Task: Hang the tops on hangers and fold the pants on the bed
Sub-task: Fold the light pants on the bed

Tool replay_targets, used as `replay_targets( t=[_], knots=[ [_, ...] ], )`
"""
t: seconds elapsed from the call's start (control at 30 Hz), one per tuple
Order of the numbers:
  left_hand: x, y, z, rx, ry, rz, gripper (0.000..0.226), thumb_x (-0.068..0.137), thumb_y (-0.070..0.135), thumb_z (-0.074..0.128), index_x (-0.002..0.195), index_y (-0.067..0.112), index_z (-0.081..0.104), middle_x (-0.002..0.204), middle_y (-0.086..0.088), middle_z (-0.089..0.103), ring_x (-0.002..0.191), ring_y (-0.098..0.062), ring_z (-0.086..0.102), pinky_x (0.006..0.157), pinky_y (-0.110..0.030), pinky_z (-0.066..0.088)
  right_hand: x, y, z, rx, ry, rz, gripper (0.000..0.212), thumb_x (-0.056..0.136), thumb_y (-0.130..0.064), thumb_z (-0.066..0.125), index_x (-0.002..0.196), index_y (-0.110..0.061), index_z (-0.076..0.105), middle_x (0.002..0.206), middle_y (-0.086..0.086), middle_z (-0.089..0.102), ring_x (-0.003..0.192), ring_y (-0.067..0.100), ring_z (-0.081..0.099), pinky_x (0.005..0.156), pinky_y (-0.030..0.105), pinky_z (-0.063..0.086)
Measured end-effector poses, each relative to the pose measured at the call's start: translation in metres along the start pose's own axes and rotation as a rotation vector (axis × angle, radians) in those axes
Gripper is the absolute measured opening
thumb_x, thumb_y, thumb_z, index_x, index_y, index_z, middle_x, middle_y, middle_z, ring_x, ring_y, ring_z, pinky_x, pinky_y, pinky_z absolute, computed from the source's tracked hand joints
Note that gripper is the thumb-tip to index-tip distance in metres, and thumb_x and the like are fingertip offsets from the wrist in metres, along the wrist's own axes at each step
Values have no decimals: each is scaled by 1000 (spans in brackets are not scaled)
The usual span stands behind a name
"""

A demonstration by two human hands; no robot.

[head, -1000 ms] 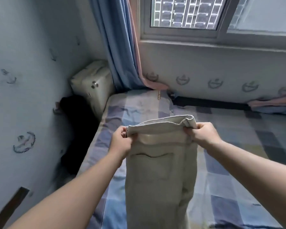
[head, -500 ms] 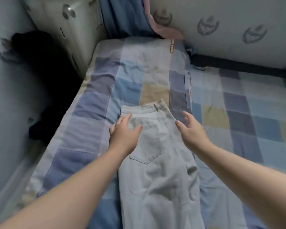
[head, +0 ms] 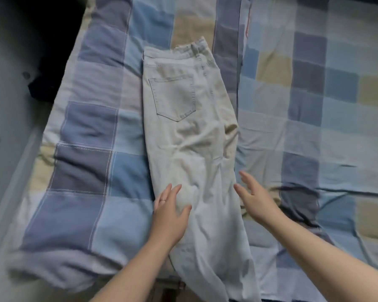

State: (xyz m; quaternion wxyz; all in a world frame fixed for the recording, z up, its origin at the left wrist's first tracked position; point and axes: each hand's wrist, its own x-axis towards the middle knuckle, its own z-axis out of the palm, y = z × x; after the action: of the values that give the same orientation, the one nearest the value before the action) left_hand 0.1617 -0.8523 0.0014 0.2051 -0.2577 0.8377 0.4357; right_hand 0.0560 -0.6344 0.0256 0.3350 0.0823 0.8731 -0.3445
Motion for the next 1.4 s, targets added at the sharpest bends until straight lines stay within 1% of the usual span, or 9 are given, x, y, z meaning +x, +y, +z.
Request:
replay_targets(
  t=[0.17,0.37,0.5,0.7,0.87,0.97,1.07,1.2,1.4],
  knots=[
    [-103,-46,49,43,-4,-145,68,92,30,69,152,25,38,165,-1,22,151,-21,21,121,-32,20,-69,74,21,132,-62,119,54,102,-36,53,153,-24,36,149,3,49,127,18,52,107,38,42],
    [-184,-74,104,-225,112,-382,67,84,23,79,141,20,44,126,0,55,117,-22,58,98,-32,45,-138,150,57,135,-143,145,52,101,-34,56,150,-26,41,135,1,59,110,9,55,89,25,40],
    [-205,-84,150,-307,30,-389,62,82,26,82,132,25,45,126,4,59,107,-11,59,85,-21,41,-158,198,85,49,-190,102,51,99,-26,59,148,-23,44,137,1,58,120,13,56,100,28,43],
    [-174,-79,198,-166,98,-425,74,72,51,84,124,15,44,131,-4,44,115,-23,51,86,-30,39,-141,230,121,-38,-205,15,57,97,-30,63,149,-25,42,143,0,52,126,18,53,100,27,40],
    [-159,-85,204,-234,181,-535,22,97,31,60,105,11,55,131,-9,42,100,-28,53,92,-38,46,-116,232,131,-45,-126,-5,43,92,-31,69,131,-21,53,120,3,61,107,18,59,92,29,45],
    [-177,-102,193,-509,205,-506,15,99,20,54,89,9,52,99,-4,55,84,-22,53,73,-34,45,-115,232,132,-6,-86,17,50,89,-32,73,129,-16,49,121,2,58,109,19,58,97,36,47],
    [-199,-118,178,-644,266,-547,22,100,13,49,80,11,41,78,-2,45,73,-17,43,61,-30,32,-123,227,133,68,-130,75,65,87,-36,76,139,-17,42,115,-5,58,106,18,59,94,35,49],
    [-205,-132,158,-576,285,-528,16,105,22,46,94,10,47,85,1,49,78,-16,48,51,-11,37,-134,215,138,74,-223,125,66,86,-43,76,137,-19,43,109,-2,61,96,15,61,75,29,48],
    [-201,-138,141,-652,14,-454,37,92,31,73,122,16,59,105,5,69,88,-5,67,68,-14,52,-140,184,154,466,-353,292,31,95,-33,60,123,-22,60,121,0,68,107,13,64,96,35,49]
  ],
)
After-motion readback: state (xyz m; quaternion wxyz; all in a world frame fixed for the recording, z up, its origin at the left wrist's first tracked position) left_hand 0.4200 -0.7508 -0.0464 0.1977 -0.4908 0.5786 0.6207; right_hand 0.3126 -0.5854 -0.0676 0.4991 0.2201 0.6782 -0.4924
